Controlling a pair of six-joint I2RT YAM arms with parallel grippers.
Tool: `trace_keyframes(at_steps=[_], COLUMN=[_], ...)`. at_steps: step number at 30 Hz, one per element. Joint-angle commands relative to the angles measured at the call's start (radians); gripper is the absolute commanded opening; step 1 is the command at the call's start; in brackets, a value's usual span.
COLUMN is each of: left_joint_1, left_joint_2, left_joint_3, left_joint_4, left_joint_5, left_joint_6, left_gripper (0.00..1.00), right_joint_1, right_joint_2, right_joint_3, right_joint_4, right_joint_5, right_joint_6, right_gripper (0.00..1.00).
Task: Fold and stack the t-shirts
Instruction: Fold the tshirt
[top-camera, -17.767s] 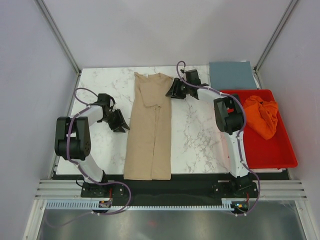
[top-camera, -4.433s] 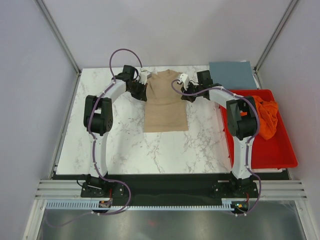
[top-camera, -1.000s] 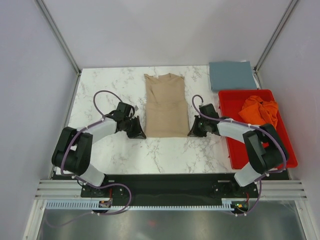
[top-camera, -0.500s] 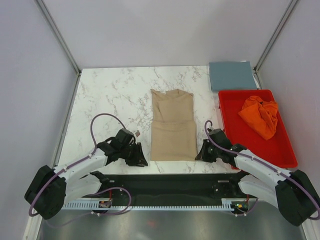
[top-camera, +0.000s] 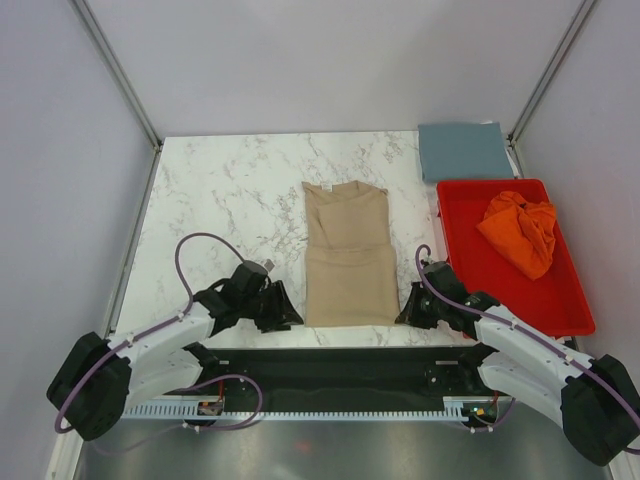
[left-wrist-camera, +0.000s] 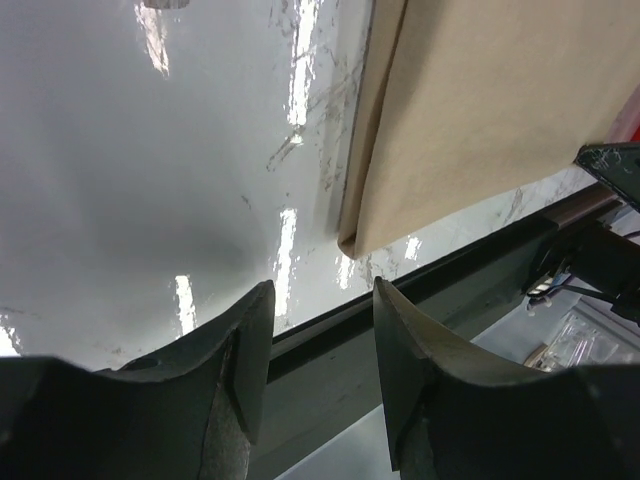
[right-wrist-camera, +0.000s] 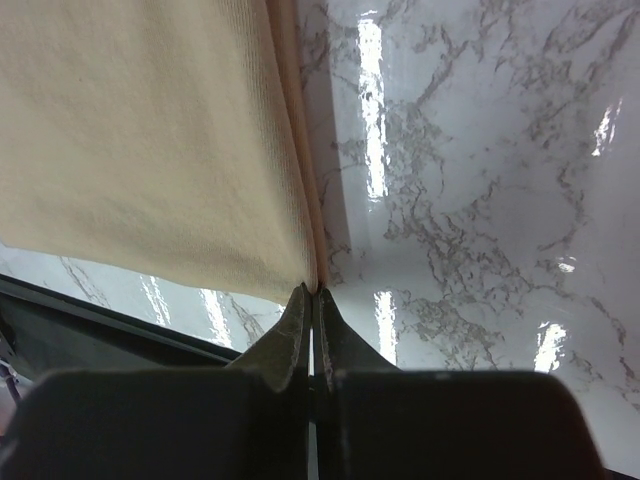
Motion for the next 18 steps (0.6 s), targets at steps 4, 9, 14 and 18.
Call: trace_keyframes(at_steps=[4,9,14,18], left_joint_1=[-0.022,-0.043,-0.084,-0.109], left_joint_2=[0.113,0.153,0.194,0.236], left_joint_3=[-0.001,-0.009,-0.012,-0.006], left_joint_4=[0.166,0.183,0.193,0.209], left_joint_5=[0.012,-0.008,-0.034,-0.040], left_joint_6=[-0.078,-0.098,-0.121,-0.134], left_gripper=[0.52,0.52,0.49,0.45], right_joint_1=[0.005,0.005,0.005,0.003], right_joint_2=[0.002,0.002,0.000,-0.005], right_joint_3=[0.025,0.028,0.028,0.025], right_joint_4=[-0.014,-0.014,-0.016,-0.014], right_joint_5=[0.022,0.024,0.027,0.025], right_joint_6=[0.003,0.006,0.006,0.007], right_gripper=[0.00,0.00,0.00,0.00])
